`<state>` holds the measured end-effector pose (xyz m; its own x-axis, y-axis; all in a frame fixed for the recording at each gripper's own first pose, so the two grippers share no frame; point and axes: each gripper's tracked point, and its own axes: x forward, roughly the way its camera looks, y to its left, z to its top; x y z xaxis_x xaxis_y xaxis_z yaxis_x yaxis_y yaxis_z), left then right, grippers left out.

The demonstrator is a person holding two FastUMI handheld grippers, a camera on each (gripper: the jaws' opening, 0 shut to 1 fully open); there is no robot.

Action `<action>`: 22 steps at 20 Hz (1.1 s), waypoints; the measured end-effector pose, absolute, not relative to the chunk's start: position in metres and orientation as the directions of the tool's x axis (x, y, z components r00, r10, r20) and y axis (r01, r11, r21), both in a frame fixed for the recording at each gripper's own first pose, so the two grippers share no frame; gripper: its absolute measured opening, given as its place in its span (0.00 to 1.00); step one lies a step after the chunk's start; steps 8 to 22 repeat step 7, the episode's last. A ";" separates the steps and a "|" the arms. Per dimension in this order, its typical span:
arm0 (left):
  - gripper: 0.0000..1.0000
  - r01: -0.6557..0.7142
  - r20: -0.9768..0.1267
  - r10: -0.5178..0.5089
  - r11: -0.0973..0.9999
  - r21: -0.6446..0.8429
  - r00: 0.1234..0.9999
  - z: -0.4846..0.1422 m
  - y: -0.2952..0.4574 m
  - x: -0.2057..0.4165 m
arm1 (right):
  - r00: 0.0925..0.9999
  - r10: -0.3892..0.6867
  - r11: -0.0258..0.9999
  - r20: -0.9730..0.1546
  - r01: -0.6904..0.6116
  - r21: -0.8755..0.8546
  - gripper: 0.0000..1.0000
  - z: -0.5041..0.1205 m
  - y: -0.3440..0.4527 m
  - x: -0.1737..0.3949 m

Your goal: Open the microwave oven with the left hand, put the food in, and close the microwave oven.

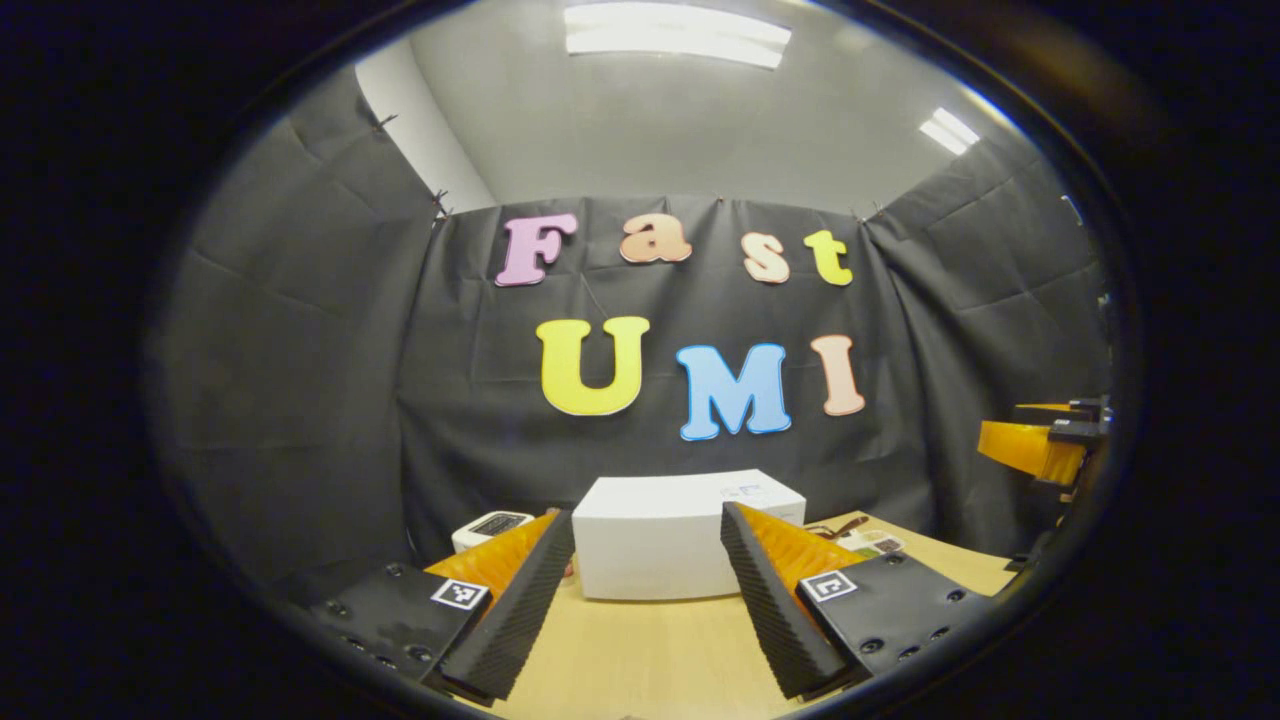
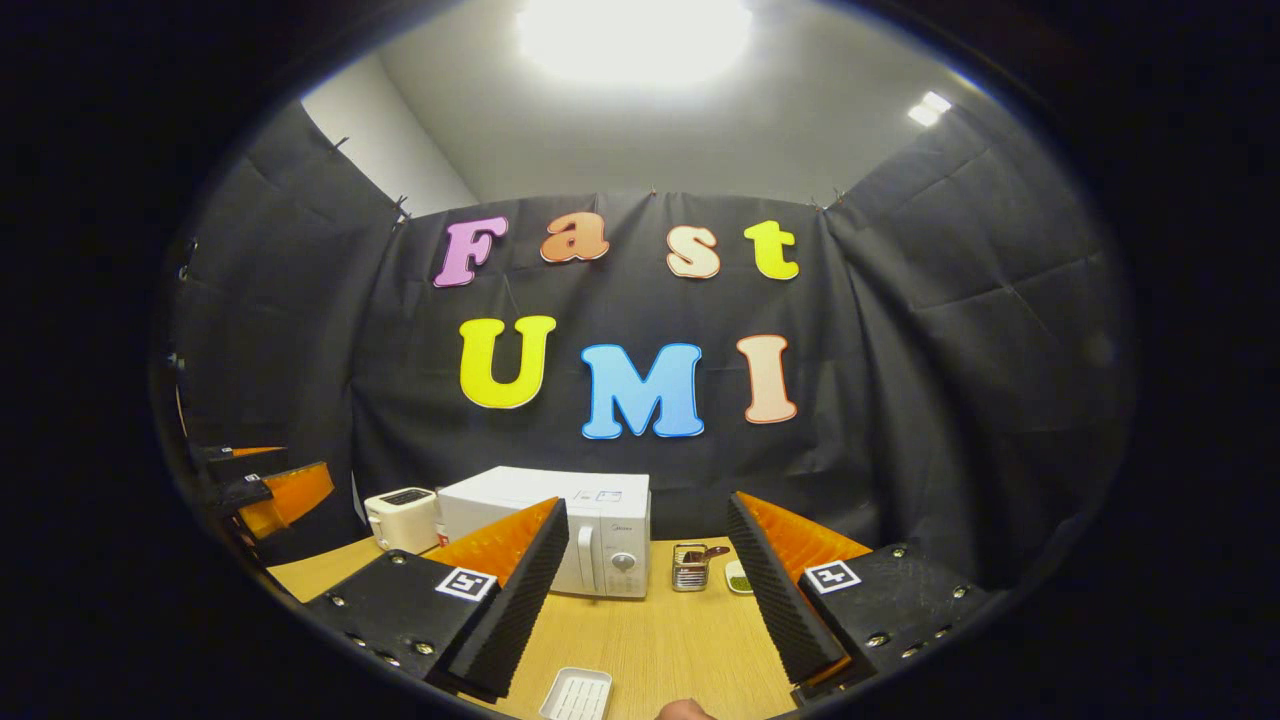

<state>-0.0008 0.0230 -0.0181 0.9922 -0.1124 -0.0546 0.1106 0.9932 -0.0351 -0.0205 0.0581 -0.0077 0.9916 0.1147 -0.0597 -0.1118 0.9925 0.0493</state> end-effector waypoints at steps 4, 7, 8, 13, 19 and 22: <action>1.00 0.090 -0.044 -0.092 0.995 -0.033 0.995 -0.021 0.032 0.000 | 0.992 0.107 0.993 -0.069 -0.103 0.063 0.96 -0.009 0.061 -0.020; 1.00 0.080 -0.040 -0.081 0.996 -0.031 0.996 -0.022 0.038 -0.001 | 0.991 0.104 0.993 -0.080 -0.099 0.060 0.96 -0.012 0.062 -0.019; 1.00 0.080 -0.040 -0.081 0.996 -0.031 0.996 -0.022 0.038 -0.001 | 0.991 0.104 0.993 -0.080 -0.099 0.060 0.96 -0.012 0.062 -0.019; 1.00 0.080 -0.040 -0.081 0.996 -0.031 0.996 -0.022 0.038 -0.001 | 0.991 0.104 0.993 -0.080 -0.099 0.060 0.96 -0.012 0.062 -0.019; 1.00 0.080 -0.040 -0.081 0.996 -0.031 0.996 -0.022 0.038 -0.001 | 0.991 0.104 0.993 -0.080 -0.099 0.060 0.96 -0.012 0.062 -0.019; 1.00 0.080 -0.040 -0.081 0.996 -0.031 0.996 -0.022 0.038 -0.001 | 0.991 0.104 0.993 -0.080 -0.099 0.060 0.96 -0.012 0.062 -0.019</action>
